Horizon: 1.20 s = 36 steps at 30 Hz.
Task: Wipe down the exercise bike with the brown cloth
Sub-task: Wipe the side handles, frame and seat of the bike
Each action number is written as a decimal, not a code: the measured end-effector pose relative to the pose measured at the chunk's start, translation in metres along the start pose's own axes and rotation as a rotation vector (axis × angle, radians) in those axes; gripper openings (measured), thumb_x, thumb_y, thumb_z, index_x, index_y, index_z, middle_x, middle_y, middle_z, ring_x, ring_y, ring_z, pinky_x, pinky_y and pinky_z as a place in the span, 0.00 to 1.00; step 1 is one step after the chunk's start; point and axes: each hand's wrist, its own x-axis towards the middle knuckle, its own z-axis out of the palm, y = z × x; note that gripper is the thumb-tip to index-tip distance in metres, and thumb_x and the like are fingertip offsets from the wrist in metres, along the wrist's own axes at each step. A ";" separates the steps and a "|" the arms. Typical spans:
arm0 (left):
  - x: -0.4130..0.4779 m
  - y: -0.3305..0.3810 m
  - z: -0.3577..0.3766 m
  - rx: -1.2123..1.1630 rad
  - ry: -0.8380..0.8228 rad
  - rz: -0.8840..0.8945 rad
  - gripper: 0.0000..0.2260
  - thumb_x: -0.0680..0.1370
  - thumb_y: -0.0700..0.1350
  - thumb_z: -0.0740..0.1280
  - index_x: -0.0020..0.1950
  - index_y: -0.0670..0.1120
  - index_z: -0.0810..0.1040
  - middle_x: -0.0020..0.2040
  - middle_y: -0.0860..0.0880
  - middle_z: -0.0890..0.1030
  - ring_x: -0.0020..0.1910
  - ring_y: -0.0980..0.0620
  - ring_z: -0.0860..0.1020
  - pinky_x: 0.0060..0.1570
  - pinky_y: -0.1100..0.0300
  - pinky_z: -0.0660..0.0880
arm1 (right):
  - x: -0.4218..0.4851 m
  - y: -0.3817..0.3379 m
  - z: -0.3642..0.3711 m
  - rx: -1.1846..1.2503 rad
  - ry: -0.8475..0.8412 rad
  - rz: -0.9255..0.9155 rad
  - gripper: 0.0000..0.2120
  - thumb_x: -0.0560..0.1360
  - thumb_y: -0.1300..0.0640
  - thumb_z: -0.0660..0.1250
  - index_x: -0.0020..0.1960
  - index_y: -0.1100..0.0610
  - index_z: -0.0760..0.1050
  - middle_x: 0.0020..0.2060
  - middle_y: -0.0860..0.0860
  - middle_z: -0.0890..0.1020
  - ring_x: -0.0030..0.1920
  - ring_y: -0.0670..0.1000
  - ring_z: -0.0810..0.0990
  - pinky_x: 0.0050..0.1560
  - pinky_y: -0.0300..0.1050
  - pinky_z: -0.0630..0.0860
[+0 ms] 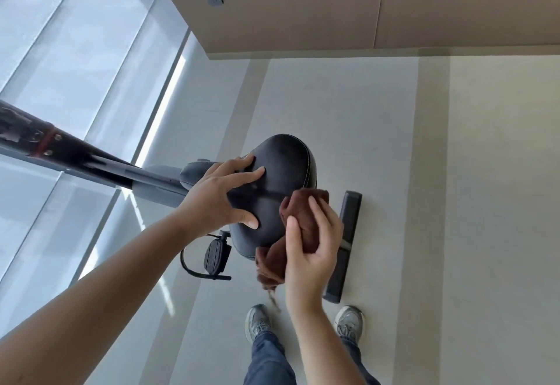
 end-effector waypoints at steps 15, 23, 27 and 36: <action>-0.003 0.001 0.001 -0.074 -0.008 -0.005 0.40 0.61 0.50 0.79 0.69 0.56 0.66 0.71 0.58 0.61 0.70 0.56 0.55 0.62 0.75 0.44 | 0.030 -0.009 -0.010 -0.185 -0.178 -0.122 0.15 0.71 0.54 0.66 0.57 0.57 0.77 0.57 0.55 0.74 0.61 0.47 0.72 0.62 0.33 0.66; -0.003 0.000 0.003 -0.017 -0.039 0.015 0.40 0.62 0.54 0.77 0.70 0.56 0.65 0.74 0.53 0.59 0.72 0.50 0.54 0.70 0.55 0.51 | 0.123 -0.040 0.011 -0.550 -0.625 -0.258 0.14 0.70 0.55 0.71 0.55 0.51 0.79 0.56 0.49 0.75 0.59 0.52 0.74 0.64 0.47 0.69; 0.000 0.001 0.000 0.063 -0.085 0.019 0.39 0.64 0.57 0.75 0.72 0.57 0.62 0.74 0.53 0.56 0.72 0.50 0.52 0.69 0.44 0.53 | 0.154 -0.054 0.025 -0.677 -0.921 -0.231 0.14 0.70 0.55 0.72 0.55 0.46 0.79 0.56 0.45 0.75 0.59 0.52 0.73 0.64 0.50 0.68; -0.004 0.013 -0.006 0.182 -0.067 -0.102 0.39 0.65 0.58 0.73 0.71 0.63 0.59 0.75 0.52 0.53 0.72 0.51 0.49 0.68 0.54 0.49 | 0.196 -0.065 0.058 -0.698 -1.370 -0.261 0.14 0.70 0.58 0.72 0.54 0.48 0.80 0.54 0.46 0.77 0.56 0.43 0.74 0.60 0.32 0.65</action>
